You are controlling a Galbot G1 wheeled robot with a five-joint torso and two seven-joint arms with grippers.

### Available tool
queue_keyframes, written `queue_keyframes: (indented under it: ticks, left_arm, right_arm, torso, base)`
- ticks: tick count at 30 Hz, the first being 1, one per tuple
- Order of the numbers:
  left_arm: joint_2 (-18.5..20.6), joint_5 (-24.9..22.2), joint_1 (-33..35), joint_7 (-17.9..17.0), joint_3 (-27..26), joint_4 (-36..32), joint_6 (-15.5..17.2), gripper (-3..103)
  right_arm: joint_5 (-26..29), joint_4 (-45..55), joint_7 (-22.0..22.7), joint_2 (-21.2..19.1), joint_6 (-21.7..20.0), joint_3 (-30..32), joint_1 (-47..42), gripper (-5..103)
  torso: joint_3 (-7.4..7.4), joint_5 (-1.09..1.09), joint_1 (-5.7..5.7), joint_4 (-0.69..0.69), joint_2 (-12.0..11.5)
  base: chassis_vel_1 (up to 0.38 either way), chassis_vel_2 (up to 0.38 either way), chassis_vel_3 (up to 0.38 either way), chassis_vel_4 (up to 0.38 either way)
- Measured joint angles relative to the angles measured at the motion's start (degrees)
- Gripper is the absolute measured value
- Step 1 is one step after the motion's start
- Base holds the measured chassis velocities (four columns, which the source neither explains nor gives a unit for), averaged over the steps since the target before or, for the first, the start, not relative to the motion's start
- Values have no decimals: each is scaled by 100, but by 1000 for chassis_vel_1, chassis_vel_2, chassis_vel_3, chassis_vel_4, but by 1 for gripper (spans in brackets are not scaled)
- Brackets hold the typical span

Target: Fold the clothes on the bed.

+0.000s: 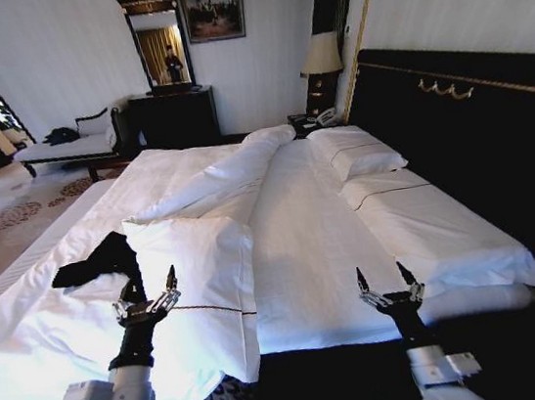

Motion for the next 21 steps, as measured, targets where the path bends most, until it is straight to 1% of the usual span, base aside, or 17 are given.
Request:
queue_keyframes:
  ticks: [3,5,8,12,16,21]
  left_arm:
    - [-187,129,17,-14,126,-51,45,100]
    - [-228,173,-8,-11,147,-46,37,100]
    - [-376,196,-214,-17,134,9,23,100]
    - [-437,234,-299,-21,94,24,75,100]
    - [-467,377,-254,-18,11,18,103,100]
    - [-533,421,-162,-20,-40,-58,96,100]
  right_arm:
    - [36,-23,0,33,4,-4,91,100]
    - [58,-23,1,55,4,-5,121,100]
    - [25,14,-9,113,31,-25,144,100]
    - [-43,46,-25,229,85,-27,140,100]
    - [-147,176,-59,335,101,-32,67,100]
    - [-231,255,-93,391,135,-36,29,100]
  torso:
    - [0,0,0,2,0]
    - [0,1,0,2,0]
    - [0,0,0,1,0]
    - [0,2,0,0,-1]
    - [0,1,0,0,0]
    - [0,-1,0,0,0]
  base:
    - [0,0,0,0]
    - [0,0,0,0]
    - [0,0,0,0]
    - [0,0,0,0]
    - [56,63,-56,-72]
    - [66,96,-72,-110]
